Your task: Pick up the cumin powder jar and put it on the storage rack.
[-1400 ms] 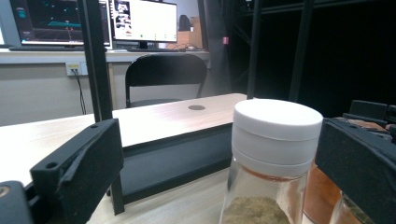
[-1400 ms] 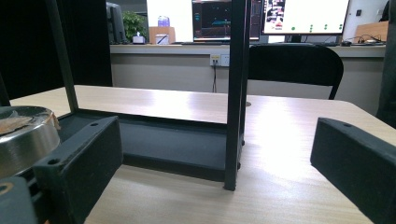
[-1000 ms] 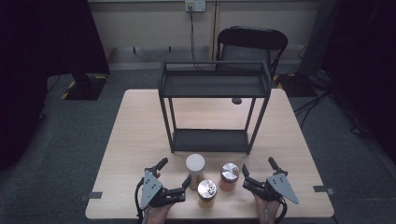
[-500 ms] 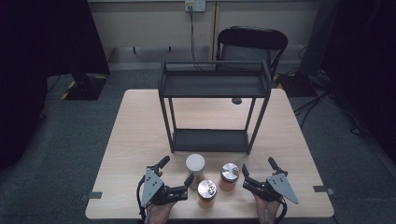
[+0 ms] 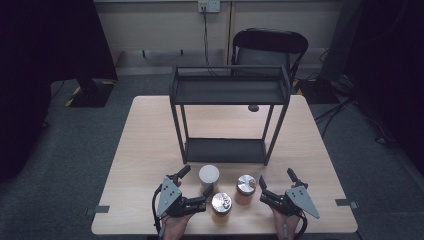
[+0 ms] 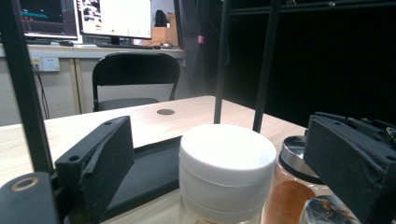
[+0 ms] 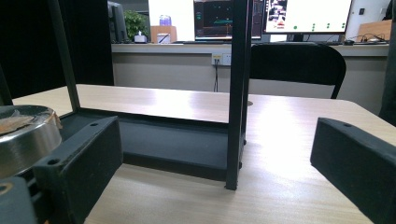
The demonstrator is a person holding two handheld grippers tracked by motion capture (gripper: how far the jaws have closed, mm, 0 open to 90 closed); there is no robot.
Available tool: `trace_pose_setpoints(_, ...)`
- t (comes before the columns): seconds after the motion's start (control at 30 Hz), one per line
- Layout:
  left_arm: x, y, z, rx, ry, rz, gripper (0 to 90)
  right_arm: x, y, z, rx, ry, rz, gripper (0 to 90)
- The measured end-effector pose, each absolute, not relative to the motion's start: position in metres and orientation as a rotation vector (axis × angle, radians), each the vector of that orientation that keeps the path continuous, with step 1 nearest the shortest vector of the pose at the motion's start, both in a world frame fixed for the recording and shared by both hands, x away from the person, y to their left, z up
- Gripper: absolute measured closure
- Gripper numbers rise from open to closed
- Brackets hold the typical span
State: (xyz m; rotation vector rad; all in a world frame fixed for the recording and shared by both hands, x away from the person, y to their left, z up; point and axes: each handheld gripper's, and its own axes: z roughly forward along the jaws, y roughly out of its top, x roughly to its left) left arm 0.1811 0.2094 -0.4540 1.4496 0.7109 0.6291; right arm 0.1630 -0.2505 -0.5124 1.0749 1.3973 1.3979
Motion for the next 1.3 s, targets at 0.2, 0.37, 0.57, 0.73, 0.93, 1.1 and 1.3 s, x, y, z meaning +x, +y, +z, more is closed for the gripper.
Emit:
trace_pose_setpoints(0.2, 0.187, 0.202, -0.451, 1.491, 0.704, 0.623, 9.9, 0.163, -0.251, -0.513, 1.074, 1.397, 1.398, 1.3)
trace_pose_setpoints(0.37, 0.194, 0.199, -0.450, 1.504, 0.701, 0.613, 12.7, 0.163, -0.251, -0.513, 1.074, 1.397, 1.399, 1.4)
trace_pose_setpoints(0.57, 0.198, 0.200, -0.451, 1.509, 0.734, 0.582, 15.7, 0.163, -0.251, -0.512, 1.074, 1.398, 1.399, 1.4)
trace_pose_setpoints(0.73, 0.204, 0.200, -0.451, 1.533, 0.739, 0.558, 17.6, 0.163, -0.251, -0.513, 1.074, 1.397, 1.400, 1.4)
trace_pose_setpoints(0.93, 0.209, 0.201, -0.453, 1.554, 0.741, 0.538, 22.4, 0.163, -0.251, -0.512, 1.075, 1.398, 1.400, 1.4)
trace_pose_setpoints(1.1, 0.211, 0.202, -0.456, 1.547, 0.735, 0.519, 24.6, 0.163, -0.251, -0.513, 1.075, 1.397, 1.401, 1.5)
trace_pose_setpoints(1.3, 0.213, 0.202, -0.456, 1.562, 0.734, 0.517, 27.8, 0.163, -0.251, -0.513, 1.075, 1.397, 1.401, 1.4)
